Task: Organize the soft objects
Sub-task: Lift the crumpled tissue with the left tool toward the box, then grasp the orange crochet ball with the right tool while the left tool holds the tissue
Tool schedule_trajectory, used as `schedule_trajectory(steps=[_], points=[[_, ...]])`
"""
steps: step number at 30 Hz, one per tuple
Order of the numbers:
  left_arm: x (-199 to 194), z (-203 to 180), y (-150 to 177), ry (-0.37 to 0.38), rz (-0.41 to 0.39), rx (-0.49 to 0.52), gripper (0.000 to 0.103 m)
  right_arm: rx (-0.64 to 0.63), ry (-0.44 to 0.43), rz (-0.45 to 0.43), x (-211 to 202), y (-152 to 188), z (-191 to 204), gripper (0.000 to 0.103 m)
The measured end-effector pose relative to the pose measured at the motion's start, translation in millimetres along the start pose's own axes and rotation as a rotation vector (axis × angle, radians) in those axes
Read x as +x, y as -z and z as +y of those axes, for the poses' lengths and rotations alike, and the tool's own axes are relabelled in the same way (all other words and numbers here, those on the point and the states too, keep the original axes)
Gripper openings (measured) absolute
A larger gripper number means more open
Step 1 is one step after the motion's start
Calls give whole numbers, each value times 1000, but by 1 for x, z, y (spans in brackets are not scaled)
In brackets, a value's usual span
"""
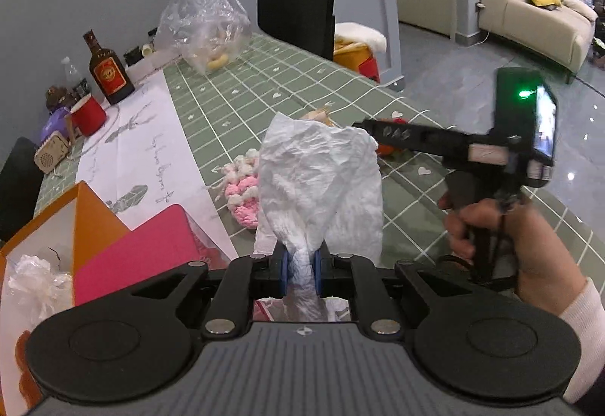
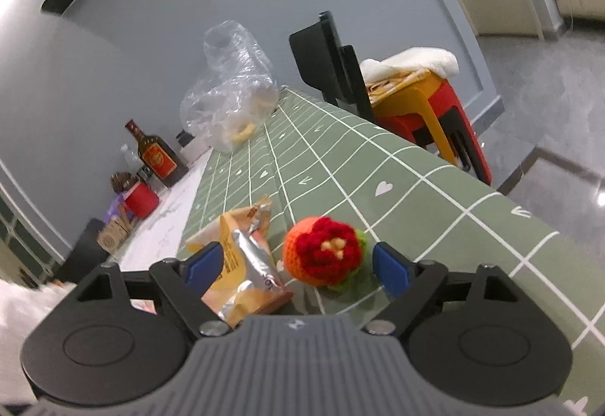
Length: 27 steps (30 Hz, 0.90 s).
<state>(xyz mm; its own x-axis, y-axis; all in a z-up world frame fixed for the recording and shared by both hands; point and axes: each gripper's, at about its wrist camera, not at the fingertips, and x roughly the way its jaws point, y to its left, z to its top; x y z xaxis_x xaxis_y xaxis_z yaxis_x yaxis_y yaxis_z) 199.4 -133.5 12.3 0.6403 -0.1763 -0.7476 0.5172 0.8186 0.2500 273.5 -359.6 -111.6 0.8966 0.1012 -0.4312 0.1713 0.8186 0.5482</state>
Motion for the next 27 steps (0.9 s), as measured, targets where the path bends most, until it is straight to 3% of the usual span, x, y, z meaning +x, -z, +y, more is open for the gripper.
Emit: schedule_trajectory(steps=[3,5,13,20,23,27], points=[[-8,2,6,3,-12,11,14,-19,32,-2,3,1,3,70],[-13,5,9,8,-14,11,14,-23,47,16,6,0,2,45],[-42,19,13,19,-77,-24,14,6,28,-7,0,0,-3,45],[-85,49,11,7,-207,-112,14,35,-5,-47,-11,-2,-6,45],[-102,66,11,-47,-274,-147,14,42,-12,-61,-15,-3,-6,45],[-112,101,15,-106,-268,-273,14,63,-29,-65,-17,-5,-9,45]])
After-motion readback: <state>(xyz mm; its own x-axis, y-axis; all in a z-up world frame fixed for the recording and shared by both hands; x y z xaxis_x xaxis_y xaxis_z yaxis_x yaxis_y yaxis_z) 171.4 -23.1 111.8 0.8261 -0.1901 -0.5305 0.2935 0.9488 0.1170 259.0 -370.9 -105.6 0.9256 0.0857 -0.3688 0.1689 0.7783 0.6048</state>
